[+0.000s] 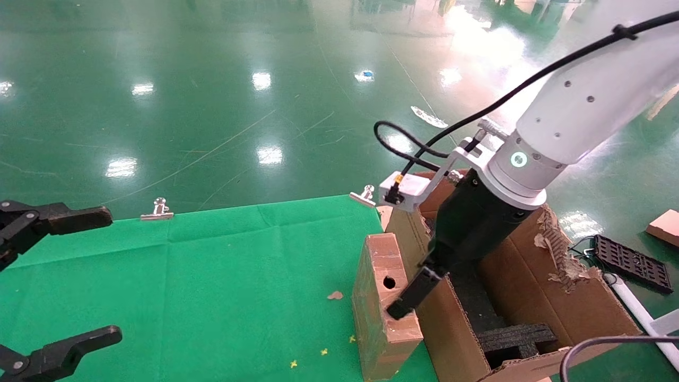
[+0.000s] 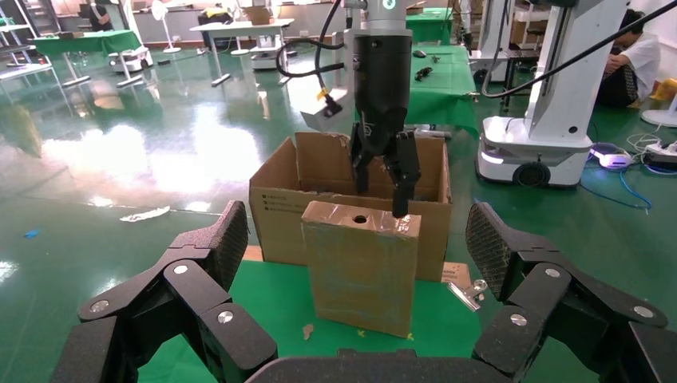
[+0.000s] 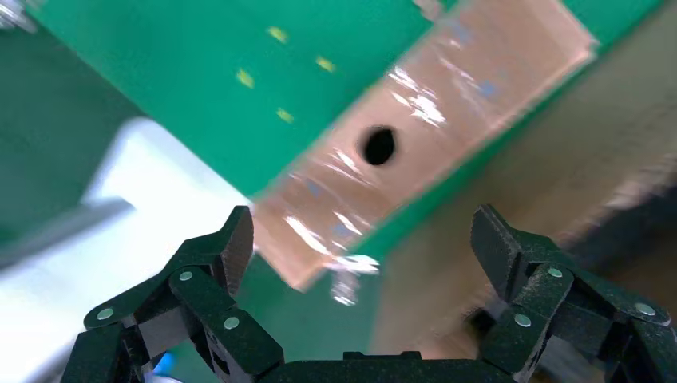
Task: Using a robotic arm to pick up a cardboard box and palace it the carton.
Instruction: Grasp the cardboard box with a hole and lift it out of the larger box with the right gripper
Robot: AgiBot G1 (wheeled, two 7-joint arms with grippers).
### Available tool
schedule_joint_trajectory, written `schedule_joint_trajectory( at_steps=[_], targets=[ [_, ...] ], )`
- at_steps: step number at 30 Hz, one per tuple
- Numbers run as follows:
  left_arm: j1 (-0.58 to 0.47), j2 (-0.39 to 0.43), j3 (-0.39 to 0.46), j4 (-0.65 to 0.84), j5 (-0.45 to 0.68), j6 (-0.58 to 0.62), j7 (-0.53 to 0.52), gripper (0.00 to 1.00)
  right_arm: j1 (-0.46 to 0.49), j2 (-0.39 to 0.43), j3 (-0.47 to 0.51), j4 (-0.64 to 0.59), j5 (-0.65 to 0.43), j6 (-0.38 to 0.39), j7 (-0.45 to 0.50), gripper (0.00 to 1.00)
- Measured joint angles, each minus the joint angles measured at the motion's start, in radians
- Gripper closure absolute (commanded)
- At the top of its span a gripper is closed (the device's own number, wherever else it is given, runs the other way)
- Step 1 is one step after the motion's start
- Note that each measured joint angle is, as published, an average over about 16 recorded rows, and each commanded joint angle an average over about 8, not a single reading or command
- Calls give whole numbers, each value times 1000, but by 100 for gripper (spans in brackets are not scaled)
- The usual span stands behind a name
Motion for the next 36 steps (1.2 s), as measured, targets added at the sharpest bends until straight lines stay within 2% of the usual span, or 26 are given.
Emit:
schedule_joint_trajectory(
  at_steps=[12, 29, 30, 32, 34, 36],
  targets=[
    [0, 0, 1, 0, -1, 0, 0, 0, -56, -4, -4, -115, 48, 23, 7, 0],
    [0, -1, 2, 0, -1, -1, 1, 0, -99, -39, -23, -105, 13, 79, 33, 0],
    [0, -1, 2, 0, -1, -1, 1, 0, -103, -41, -25, -104, 11, 84, 35, 3],
    [0, -1, 2, 0, -1, -1, 1, 0, -109, -46, -28, -103, 5, 92, 38, 19],
    [0, -1, 2, 0, -2, -1, 1, 1, -113, -51, -31, -101, -2, 98, 41, 42],
    [-1, -1, 2, 0, -2, -1, 1, 13, -115, -54, -34, -99, -9, 103, 44, 67]
  ],
)
